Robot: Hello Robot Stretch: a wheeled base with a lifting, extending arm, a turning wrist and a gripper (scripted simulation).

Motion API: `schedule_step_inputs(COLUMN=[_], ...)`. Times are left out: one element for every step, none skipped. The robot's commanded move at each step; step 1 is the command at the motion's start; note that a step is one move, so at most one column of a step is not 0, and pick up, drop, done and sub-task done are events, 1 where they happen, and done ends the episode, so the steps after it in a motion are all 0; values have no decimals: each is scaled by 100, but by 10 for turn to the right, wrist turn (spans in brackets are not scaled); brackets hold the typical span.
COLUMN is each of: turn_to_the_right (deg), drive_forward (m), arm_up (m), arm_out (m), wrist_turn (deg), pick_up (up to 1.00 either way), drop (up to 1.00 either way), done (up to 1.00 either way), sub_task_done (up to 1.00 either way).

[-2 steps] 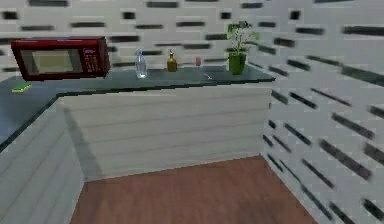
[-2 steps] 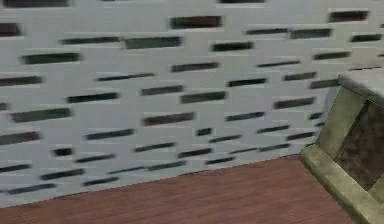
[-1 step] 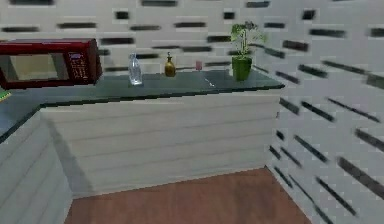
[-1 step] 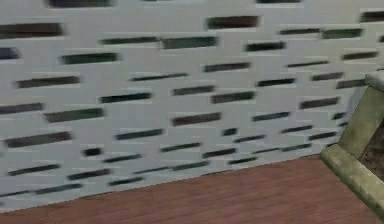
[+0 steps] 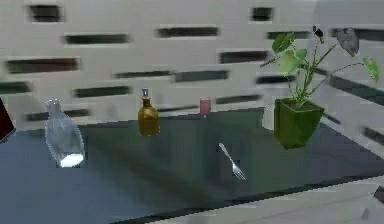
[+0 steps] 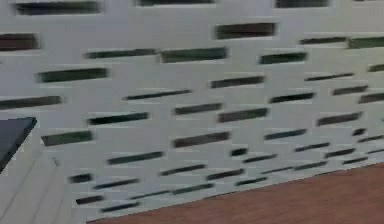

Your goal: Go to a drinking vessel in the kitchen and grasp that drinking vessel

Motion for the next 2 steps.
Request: schedule_step_inputs(turn_to_the_right=[-450,-210], drive_forward=[0,0], arm_up=[0,0], arm_out=[0,0], wrist_turn=[0,0], pick_up=[0,0], drop=[0,0], done=[0,0], sub_task_done=[0,0])
